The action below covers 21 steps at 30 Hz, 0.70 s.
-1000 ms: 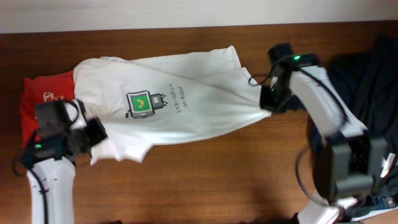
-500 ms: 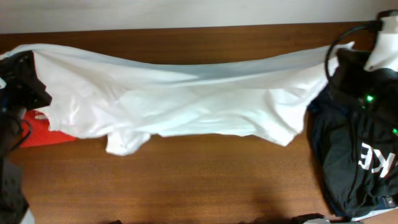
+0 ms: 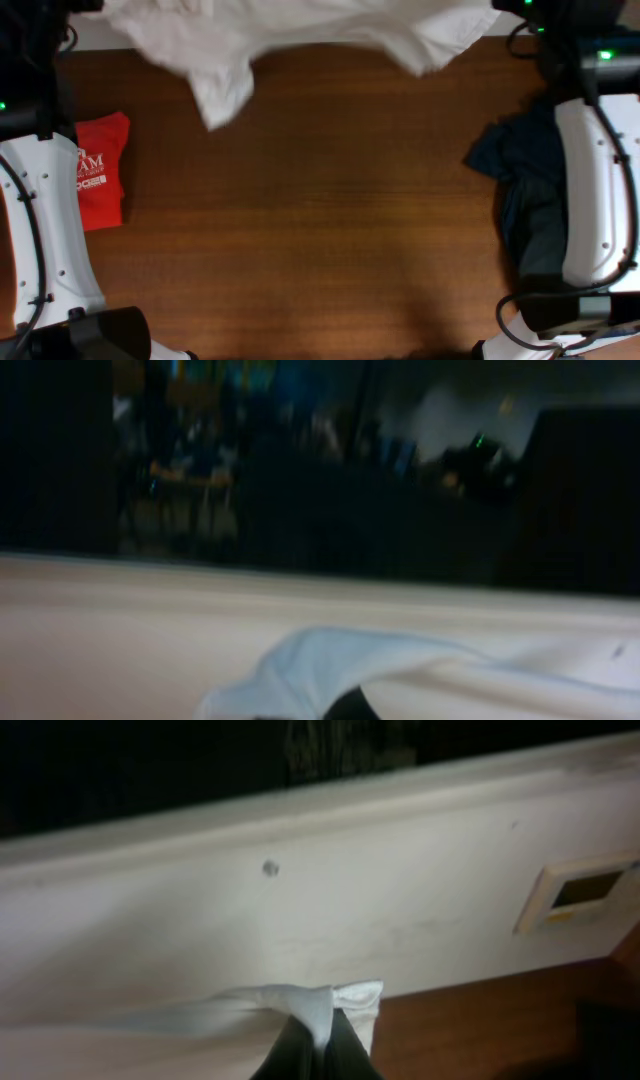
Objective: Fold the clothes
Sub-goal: 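Lift the shirt with both grippers and lay it flat on the table, then fold the shirt's bottom half upward with both grippers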
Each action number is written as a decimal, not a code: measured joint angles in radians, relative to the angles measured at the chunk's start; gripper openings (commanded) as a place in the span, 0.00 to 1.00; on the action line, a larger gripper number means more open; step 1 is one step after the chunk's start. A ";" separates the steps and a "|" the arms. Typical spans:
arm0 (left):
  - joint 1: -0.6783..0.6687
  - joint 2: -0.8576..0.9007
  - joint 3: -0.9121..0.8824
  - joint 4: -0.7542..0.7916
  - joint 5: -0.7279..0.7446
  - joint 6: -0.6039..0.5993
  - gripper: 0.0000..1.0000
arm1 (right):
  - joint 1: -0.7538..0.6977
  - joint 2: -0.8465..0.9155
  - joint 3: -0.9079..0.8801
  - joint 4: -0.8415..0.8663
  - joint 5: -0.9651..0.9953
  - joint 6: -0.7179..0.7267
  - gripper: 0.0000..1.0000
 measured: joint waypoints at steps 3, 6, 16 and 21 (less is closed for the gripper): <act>0.018 -0.009 0.111 -0.185 0.088 -0.055 0.00 | -0.023 -0.024 0.043 -0.197 -0.019 0.003 0.04; 0.016 -0.016 0.150 -0.745 0.164 -0.039 0.00 | -0.032 -0.014 0.039 -0.552 -0.016 0.004 0.04; -0.097 0.253 -0.390 -1.400 0.006 0.225 0.00 | -0.041 0.087 -0.762 -0.739 -0.041 0.008 0.04; 0.041 0.195 -0.529 -1.366 -0.056 0.232 0.00 | -0.041 0.087 -0.903 -0.725 -0.042 0.023 0.04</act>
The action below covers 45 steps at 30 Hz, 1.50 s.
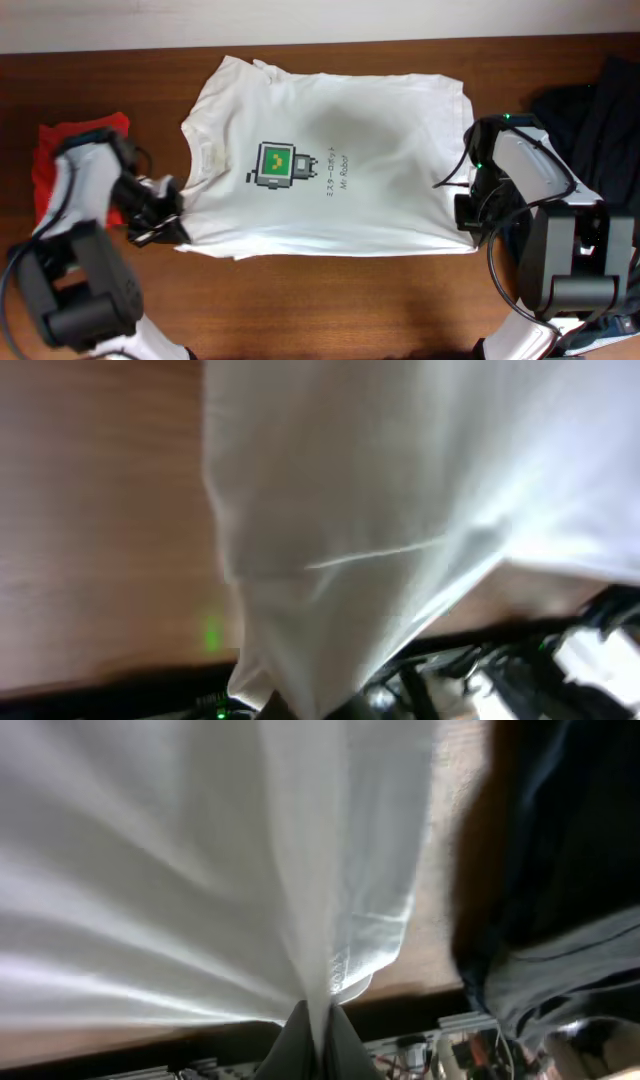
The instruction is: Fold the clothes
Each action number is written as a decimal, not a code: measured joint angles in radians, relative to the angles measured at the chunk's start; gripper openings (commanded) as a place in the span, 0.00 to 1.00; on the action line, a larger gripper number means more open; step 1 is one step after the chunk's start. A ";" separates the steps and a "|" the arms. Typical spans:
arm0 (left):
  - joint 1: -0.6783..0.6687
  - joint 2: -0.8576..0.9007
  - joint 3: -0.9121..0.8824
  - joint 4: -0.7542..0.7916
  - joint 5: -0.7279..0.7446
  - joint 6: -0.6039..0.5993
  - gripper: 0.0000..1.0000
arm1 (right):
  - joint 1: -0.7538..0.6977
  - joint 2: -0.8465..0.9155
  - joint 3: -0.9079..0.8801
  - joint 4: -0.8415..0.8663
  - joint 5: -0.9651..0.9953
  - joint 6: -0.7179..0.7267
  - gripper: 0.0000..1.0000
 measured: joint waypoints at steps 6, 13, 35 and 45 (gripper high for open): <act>0.116 -0.297 -0.120 -0.005 -0.009 -0.004 0.00 | 0.000 -0.154 -0.097 -0.003 -0.021 0.037 0.04; 0.109 -0.391 -0.168 0.348 0.161 -0.012 0.00 | 0.000 -0.230 -0.115 0.417 -0.051 0.039 0.04; 0.013 -0.069 -0.205 1.049 0.348 -0.128 0.62 | 0.000 -0.153 -0.115 0.788 -0.058 0.040 0.70; -0.371 -0.098 -0.275 0.779 -0.087 0.017 0.54 | -0.001 -0.143 -0.235 0.682 -0.058 0.038 0.57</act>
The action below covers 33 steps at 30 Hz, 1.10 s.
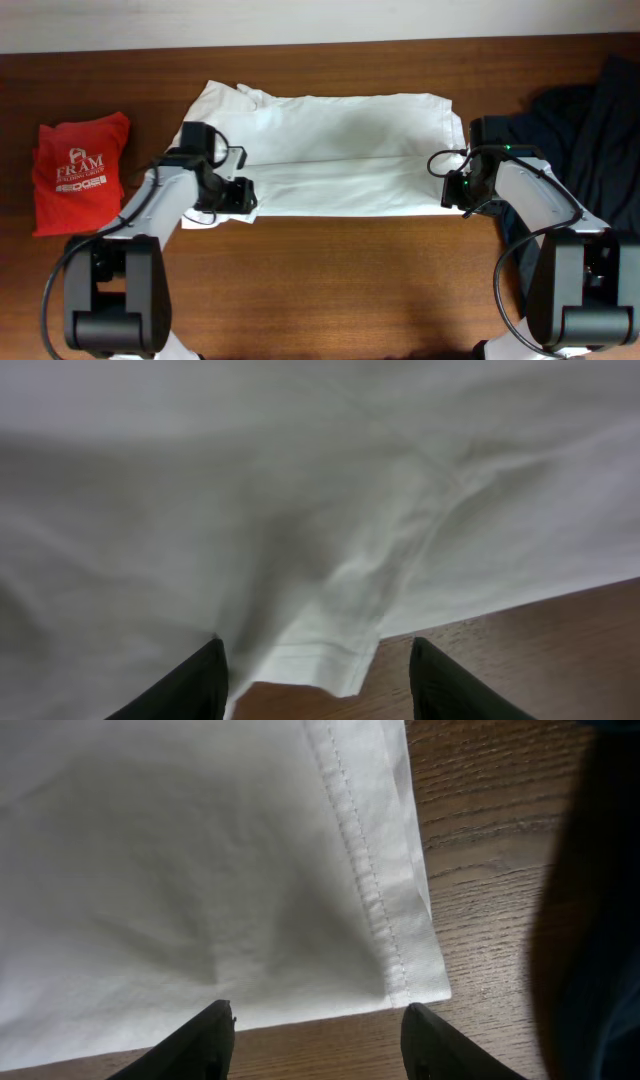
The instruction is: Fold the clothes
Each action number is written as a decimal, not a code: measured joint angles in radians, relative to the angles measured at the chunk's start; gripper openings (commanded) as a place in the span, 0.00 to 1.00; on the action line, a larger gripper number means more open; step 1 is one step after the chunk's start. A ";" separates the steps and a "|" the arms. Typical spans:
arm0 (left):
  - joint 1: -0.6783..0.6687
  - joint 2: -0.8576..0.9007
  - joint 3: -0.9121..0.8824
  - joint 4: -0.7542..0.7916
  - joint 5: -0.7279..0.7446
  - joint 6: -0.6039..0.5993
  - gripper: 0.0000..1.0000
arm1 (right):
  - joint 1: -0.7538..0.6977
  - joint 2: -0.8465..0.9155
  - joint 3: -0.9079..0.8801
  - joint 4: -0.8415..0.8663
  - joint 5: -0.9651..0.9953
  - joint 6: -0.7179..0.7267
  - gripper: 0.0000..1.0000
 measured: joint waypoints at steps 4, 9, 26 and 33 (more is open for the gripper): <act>-0.104 0.000 -0.003 -0.004 -0.076 0.008 0.42 | 0.000 0.000 0.000 0.002 0.000 0.000 0.58; -0.173 0.000 -0.007 -0.048 -0.252 0.000 0.42 | 0.000 0.000 0.000 0.002 0.000 0.000 0.57; -0.173 0.001 -0.049 0.005 -0.266 -0.025 0.00 | 0.000 0.000 0.000 0.002 0.000 0.000 0.57; -0.108 0.001 0.286 0.011 -0.257 -0.020 0.73 | 0.000 0.000 0.000 0.002 0.000 0.000 0.57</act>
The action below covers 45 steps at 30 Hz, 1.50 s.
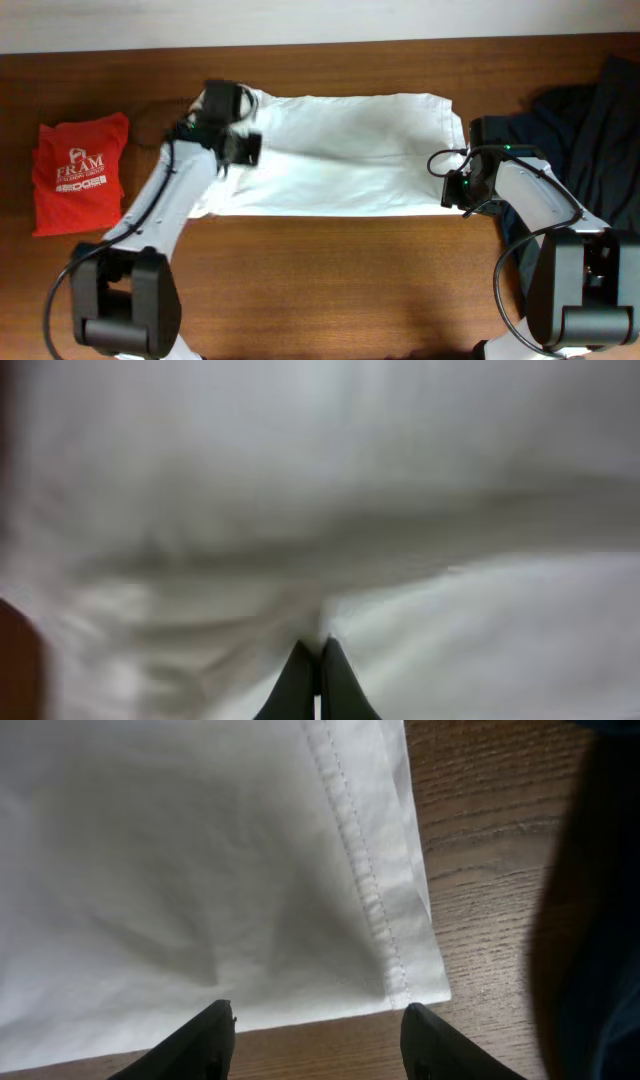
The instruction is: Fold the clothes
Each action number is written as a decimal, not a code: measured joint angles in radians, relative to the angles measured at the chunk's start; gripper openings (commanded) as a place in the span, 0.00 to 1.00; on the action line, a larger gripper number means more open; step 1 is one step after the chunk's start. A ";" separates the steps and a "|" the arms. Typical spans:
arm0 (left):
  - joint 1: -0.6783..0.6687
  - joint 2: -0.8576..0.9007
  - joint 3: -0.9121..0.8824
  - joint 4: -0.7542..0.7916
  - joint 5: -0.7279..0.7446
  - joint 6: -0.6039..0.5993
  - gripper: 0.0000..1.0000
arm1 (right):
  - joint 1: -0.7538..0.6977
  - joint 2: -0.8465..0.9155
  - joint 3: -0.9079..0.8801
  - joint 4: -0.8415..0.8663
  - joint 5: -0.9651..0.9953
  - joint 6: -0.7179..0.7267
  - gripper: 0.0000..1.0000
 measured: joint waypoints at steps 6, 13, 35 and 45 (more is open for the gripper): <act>0.005 0.013 0.072 -0.266 0.040 -0.008 0.86 | 0.000 0.000 0.000 0.003 0.000 -0.002 0.57; 0.257 0.038 0.069 -0.396 -0.020 -0.146 0.82 | 0.000 0.001 0.000 0.003 0.000 -0.002 0.57; 0.457 0.044 -0.270 -0.186 -0.216 -0.196 0.00 | 0.000 0.001 -0.002 -0.030 0.000 -0.002 0.57; 0.457 0.044 -0.270 -0.182 -0.203 -0.200 0.03 | 0.000 0.024 -0.005 0.027 -0.068 -0.002 0.48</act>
